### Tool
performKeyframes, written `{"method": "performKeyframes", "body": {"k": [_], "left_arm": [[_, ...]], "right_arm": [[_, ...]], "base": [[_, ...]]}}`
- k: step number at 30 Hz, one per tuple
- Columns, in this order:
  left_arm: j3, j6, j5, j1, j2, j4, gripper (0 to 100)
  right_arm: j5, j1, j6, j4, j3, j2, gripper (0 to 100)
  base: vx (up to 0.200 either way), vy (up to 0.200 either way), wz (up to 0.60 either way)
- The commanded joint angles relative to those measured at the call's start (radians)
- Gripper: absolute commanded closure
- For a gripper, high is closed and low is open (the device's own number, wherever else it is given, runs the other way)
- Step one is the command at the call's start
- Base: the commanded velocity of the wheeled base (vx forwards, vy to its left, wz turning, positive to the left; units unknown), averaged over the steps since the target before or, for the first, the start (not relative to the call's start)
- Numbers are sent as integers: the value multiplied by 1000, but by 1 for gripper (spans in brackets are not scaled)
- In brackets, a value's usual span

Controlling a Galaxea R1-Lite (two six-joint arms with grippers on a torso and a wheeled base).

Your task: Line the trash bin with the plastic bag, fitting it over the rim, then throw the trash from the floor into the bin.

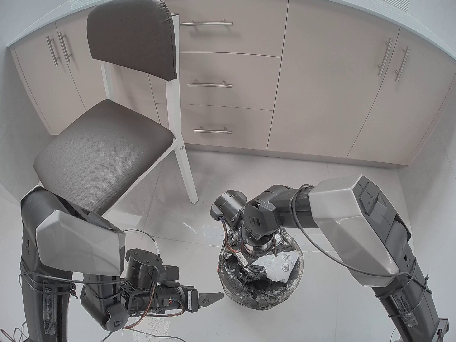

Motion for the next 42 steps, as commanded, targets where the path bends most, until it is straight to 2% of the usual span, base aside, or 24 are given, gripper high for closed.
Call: {"method": "performKeyframes", "body": {"k": [1,7,19,37,42], "left_arm": [[0,-1,0,0,2,-1,0],[0,-1,0,0,2,-1,0],[-3,-2,0,0,2,-1,0],[-5,-1,0,0,3,-1,0],[-3,15,0,-1,8,-1,0]], "right_arm": [[1,0,1,-3,0,4,100],[6,-8,12,-8,0,36,100],[12,-44,15,-141,0,179,100],[16,-87,12,-256,0,357,100],[42,-92,11,-281,0,367,100]], "base": [[0,0,0],[0,0,0],[0,0,0],[0,0,0],[0,0,0]]}}
